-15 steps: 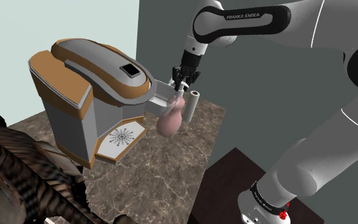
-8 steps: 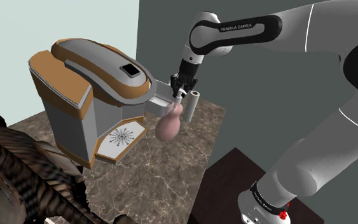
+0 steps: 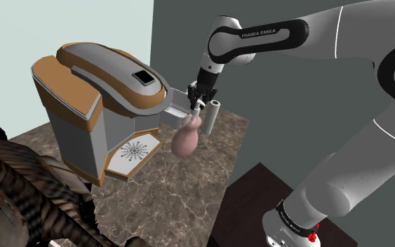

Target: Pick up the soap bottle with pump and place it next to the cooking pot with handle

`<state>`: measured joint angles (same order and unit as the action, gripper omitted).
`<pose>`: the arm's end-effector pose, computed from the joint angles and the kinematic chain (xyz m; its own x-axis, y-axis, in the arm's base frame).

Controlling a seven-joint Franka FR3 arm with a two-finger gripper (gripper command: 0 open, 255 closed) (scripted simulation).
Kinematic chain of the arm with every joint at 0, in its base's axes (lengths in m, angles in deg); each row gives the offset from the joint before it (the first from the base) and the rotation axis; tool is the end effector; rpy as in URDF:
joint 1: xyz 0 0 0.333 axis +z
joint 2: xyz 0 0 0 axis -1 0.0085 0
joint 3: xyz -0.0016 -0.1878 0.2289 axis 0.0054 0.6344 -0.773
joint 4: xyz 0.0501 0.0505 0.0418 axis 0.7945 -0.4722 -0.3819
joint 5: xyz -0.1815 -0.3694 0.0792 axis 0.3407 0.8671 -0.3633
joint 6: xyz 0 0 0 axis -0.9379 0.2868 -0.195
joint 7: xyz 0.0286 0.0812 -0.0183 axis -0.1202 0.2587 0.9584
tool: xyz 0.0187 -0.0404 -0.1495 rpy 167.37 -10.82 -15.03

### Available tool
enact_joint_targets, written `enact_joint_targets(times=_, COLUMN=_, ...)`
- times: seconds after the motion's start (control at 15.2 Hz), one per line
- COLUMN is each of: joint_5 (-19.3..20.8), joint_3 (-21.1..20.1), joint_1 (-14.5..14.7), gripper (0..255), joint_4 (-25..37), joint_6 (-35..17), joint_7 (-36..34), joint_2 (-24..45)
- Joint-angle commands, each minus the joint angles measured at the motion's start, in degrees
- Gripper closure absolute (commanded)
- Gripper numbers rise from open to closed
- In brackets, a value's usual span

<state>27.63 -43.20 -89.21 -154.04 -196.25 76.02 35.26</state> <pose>0.5477 0.0779 0.3699 0.9864 -0.1596 -0.0404 -0.1634 -0.9791 -0.1213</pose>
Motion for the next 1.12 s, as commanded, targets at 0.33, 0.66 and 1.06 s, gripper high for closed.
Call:
enact_joint_targets(times=0.33, joint_5=-0.01, joint_3=0.00, joint_1=0.00, gripper=0, joint_4=0.04, joint_6=-0.02, joint_7=0.01, joint_2=-0.03)
enact_joint_targets(times=0.66, joint_5=0.31, joint_3=0.53, joint_1=-0.44, gripper=0, joint_4=5.62, joint_6=7.17, joint_7=-0.12, joint_2=-1.59)
enact_joint_targets(times=1.06, joint_5=0.31, joint_3=0.53, joint_1=-0.44, gripper=0, joint_4=5.62, joint_6=7.17, joint_7=-0.12, joint_2=-1.59)
